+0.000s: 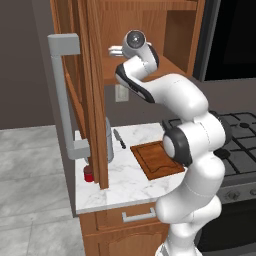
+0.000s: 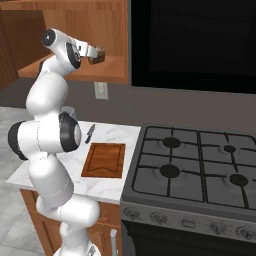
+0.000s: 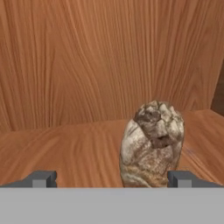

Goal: Pick the bread, place it on the cutting board, pick the jam, place it on the counter, and close the cabinet.

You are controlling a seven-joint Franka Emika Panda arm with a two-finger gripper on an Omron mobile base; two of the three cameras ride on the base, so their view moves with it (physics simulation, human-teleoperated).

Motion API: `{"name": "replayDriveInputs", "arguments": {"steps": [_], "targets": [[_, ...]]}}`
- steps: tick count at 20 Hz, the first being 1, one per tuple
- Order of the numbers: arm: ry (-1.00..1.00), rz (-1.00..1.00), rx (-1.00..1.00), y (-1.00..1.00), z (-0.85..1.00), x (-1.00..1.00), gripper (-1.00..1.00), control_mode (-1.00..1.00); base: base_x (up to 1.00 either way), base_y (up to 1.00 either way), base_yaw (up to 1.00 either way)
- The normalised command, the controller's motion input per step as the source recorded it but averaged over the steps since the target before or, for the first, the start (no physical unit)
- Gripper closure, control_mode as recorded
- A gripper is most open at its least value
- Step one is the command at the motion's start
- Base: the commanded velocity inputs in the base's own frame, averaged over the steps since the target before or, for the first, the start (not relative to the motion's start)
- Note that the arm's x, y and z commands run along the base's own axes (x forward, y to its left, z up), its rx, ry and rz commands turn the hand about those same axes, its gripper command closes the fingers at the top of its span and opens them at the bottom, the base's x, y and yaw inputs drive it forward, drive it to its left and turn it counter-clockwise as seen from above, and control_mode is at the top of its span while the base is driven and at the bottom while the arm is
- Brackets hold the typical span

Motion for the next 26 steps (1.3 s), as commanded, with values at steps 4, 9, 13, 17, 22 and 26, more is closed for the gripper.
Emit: {"name": "replayDriveInputs", "arguments": {"steps": [4,9,13,17,22,26], "targets": [[0.00,0.00,0.00,-0.04,0.00,0.21,-1.00,-1.00,0.00,0.00,0.00],[0.00,0.00,0.00,-0.07,0.00,0.12,-1.00,-1.00,0.00,0.00,0.00],[0.00,0.00,0.00,-0.13,0.00,0.01,-1.00,-1.00,0.00,0.00,0.00],[0.01,0.00,0.00,-0.12,-0.02,0.00,-1.00,-1.00,0.00,0.00,0.00],[0.01,0.00,0.00,-0.12,-0.03,0.00,-1.00,-1.00,0.00,0.00,0.00],[0.03,0.00,0.00,-0.07,-0.02,0.00,-1.00,-1.00,0.00,0.00,0.00]]}}
